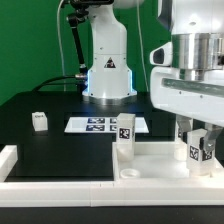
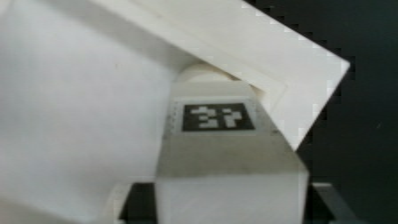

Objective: Assemble square table

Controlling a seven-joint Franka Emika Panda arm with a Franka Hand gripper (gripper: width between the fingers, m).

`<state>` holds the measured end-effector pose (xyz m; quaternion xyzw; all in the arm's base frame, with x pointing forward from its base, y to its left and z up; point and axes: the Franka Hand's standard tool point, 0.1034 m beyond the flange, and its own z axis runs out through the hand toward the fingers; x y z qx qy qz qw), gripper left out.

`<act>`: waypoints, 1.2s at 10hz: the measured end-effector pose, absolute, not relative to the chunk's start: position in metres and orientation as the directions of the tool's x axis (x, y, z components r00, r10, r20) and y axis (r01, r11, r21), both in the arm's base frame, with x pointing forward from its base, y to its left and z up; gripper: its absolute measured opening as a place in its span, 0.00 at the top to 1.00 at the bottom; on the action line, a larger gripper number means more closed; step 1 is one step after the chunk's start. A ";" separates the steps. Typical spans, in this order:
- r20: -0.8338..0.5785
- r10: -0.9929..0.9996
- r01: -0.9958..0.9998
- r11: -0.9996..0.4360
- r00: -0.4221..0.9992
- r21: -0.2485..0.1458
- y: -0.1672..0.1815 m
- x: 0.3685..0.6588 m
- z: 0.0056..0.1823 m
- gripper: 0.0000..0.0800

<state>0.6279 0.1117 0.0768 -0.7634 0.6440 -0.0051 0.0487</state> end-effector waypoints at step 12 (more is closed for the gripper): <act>0.029 -0.742 -0.738 -0.669 0.669 -0.086 0.115 0.630 0.075 0.19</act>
Offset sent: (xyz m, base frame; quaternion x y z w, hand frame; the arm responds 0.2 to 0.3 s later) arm -0.0026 0.0005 -0.0014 -0.0123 0.0355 0.1434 0.9889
